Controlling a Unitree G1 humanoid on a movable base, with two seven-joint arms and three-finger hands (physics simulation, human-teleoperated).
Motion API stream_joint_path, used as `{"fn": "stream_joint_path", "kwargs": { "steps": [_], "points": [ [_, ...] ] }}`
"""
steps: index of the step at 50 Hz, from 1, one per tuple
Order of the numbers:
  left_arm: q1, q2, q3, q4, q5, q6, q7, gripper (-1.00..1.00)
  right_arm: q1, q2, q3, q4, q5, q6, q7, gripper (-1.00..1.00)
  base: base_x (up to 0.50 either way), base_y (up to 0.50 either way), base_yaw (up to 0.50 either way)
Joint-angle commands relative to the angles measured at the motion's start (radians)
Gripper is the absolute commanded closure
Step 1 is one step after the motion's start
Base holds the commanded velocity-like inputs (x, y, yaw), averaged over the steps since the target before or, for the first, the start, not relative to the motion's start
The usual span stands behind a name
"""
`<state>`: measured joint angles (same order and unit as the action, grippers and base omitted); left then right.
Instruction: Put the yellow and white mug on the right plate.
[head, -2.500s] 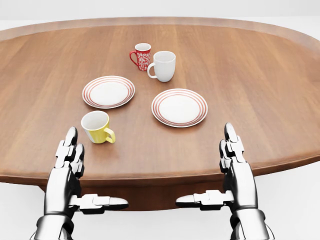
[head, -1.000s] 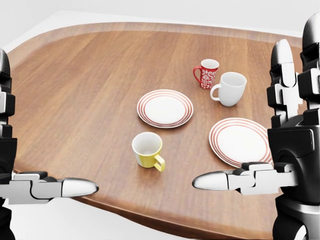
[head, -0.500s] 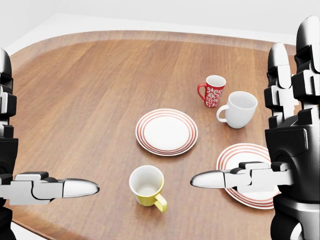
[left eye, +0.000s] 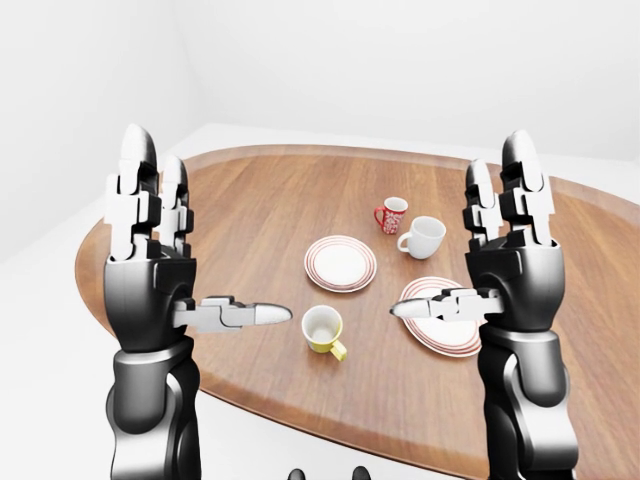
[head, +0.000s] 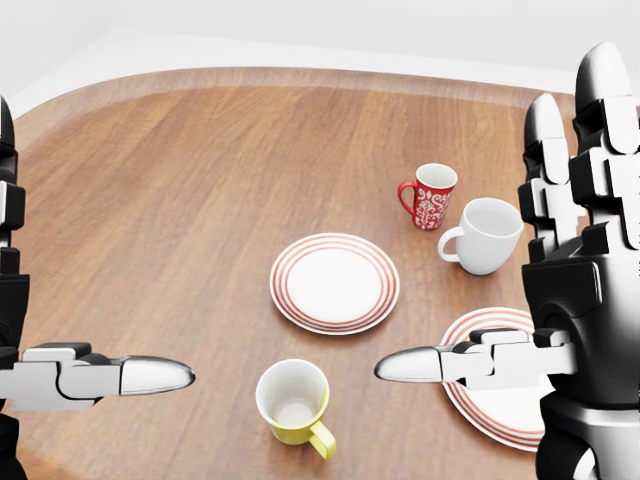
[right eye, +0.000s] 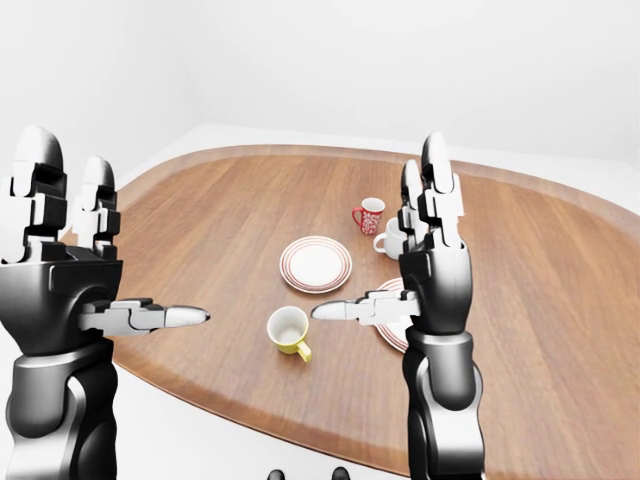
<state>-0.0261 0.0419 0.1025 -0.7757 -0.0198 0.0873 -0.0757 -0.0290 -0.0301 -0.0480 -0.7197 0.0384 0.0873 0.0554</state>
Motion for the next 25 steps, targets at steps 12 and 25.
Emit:
{"fn": "stream_joint_path", "kwargs": {
  "steps": [12, 25],
  "points": [
    [-0.031, 0.019, 0.047, 0.0, -0.022, 0.0, -0.008, -1.0, -0.01, -0.01, 0.012, 0.003, -0.041, 0.0, 0.033, -1.0, 0.0, 0.0, 0.0],
    [-0.035, 0.022, 0.05, -0.001, -0.026, 0.0, -0.007, -1.0, 0.003, -0.016, 0.038, -0.005, -0.062, 0.0, 0.042, -1.0, 0.22, 0.06, 0.0]
  ]
}}
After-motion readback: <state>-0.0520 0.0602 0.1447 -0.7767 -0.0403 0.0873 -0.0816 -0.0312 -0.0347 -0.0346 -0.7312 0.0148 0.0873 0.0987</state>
